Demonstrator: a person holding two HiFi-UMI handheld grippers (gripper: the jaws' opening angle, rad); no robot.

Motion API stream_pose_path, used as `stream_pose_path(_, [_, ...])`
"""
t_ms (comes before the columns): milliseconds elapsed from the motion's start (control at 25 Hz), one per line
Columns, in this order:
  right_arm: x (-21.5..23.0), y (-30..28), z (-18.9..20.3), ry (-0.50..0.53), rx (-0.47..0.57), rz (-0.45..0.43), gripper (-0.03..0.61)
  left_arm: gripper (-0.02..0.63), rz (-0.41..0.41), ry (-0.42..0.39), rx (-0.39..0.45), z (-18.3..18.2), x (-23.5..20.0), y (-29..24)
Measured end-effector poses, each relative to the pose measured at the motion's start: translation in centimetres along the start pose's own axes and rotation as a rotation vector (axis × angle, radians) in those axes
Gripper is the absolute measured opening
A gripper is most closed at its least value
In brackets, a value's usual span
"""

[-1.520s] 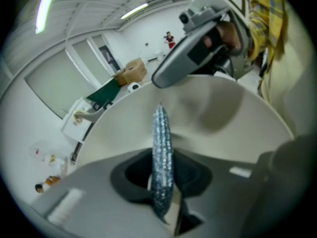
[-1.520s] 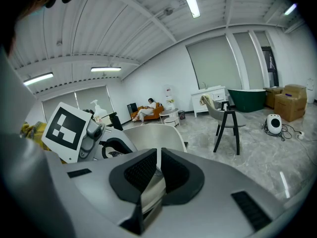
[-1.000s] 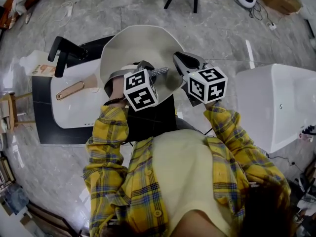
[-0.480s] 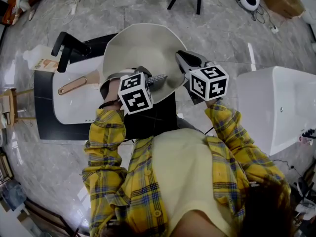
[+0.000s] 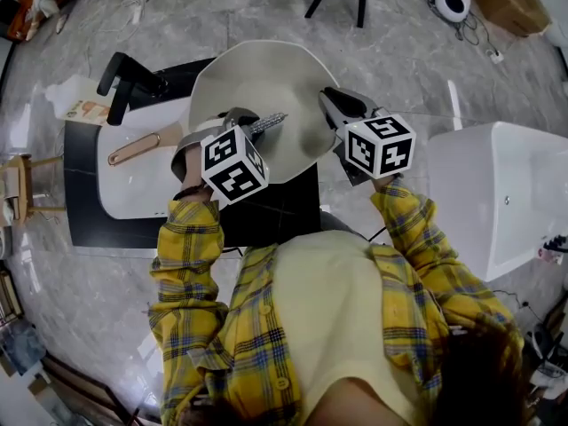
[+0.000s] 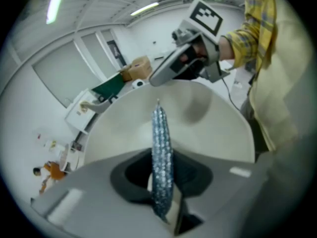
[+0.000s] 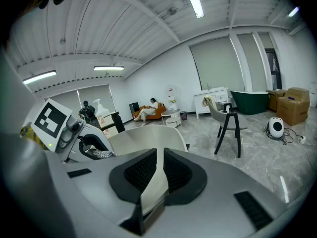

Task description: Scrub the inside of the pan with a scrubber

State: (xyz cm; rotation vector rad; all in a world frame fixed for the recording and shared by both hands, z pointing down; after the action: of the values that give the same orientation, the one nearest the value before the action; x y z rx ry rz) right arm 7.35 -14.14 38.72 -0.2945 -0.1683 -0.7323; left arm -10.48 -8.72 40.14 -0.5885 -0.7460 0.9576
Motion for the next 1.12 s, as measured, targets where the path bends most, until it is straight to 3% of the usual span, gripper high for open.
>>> stream_pose_path(240, [0.2, 0.8, -1.4, 0.041, 0.052, 0.060, 0.018, 0.087, -0.208, 0.080, 0.023, 0.1, -2.9, 0.7])
stream_pose_path(560, [1.4, 1.9, -1.0, 0.035, 0.043, 0.162, 0.018, 0.087, -0.359, 0.168, 0.010, 1.1, -5.5, -0.1])
stream_pose_path(1120, [1.5, 2.2, 0.2, 0.008, 0.011, 0.153, 0.018, 0.087, -0.303, 0.151, -0.039, 1.4, -6.7, -3.8])
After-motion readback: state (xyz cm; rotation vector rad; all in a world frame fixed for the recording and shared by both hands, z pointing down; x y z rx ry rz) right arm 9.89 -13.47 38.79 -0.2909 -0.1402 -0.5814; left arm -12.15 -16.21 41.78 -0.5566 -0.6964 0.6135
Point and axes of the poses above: the fingertips, and each gripper's own axes: y backward along the fingers, x to its right, z out of its underside, the point moved 8 cm from there along y, backward along the fingers, and after that the axes turned 14 degrees about x, right-handed, at the moved point
